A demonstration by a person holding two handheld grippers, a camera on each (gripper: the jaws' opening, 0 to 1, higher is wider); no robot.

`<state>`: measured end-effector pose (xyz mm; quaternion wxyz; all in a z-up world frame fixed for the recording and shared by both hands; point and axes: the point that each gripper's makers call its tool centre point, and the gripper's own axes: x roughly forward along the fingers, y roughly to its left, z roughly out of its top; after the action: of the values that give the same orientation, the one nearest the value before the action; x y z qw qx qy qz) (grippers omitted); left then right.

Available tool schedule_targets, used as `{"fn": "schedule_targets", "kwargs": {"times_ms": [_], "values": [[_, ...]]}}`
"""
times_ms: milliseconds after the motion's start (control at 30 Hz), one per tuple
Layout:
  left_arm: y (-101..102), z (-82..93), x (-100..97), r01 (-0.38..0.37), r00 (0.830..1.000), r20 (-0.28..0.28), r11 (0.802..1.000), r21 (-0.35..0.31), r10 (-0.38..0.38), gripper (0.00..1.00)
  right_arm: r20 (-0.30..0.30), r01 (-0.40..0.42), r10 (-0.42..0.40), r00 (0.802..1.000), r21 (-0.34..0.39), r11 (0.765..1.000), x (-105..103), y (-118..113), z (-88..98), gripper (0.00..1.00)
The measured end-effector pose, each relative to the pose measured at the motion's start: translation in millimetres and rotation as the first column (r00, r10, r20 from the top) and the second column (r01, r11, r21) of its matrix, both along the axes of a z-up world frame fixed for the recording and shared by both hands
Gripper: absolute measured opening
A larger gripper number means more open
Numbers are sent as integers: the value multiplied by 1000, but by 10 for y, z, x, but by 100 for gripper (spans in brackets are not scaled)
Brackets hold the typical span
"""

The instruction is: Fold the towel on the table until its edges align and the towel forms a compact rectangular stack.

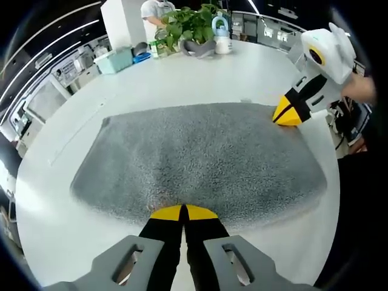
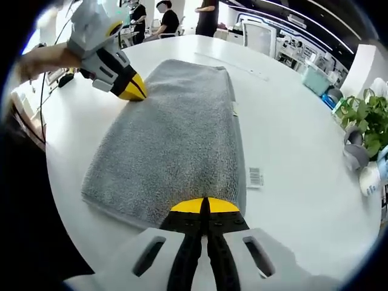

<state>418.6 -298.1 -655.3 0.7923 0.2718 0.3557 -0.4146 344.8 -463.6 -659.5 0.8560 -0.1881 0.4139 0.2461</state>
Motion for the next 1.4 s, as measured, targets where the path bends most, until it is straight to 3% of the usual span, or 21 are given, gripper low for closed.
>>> {"fn": "schedule_targets", "kwargs": {"times_ms": [533, 767, 1100, 1233, 1400], "values": [[18, 3, 41, -17, 1000, -17, 1000, -22, 17, 1, -18, -18, 18, 1000, 12, 1000, -146, 102, -1, 0], [9, -1, 47, 5, 999, -38, 1000, 10, -5, 1, -27, 14, -12, 1000, 48, 999, -175, 116, 5, 0], [15, -7, 54, -8, 997, -81, 1000, -22, 7, 1, -26, 29, -27, 999, 71, 997, -188, 129, 5, 0], [20, -7, 110, -83, 991, -112, 994, -66, 76, 1, -38, 23, -20, 999, 90, 996, -243, 180, 5, 0], [20, -13, 117, -77, 992, -108, 994, -71, 69, 1, -44, 9, -6, 999, 83, 997, -282, 230, 0, 0]]}}
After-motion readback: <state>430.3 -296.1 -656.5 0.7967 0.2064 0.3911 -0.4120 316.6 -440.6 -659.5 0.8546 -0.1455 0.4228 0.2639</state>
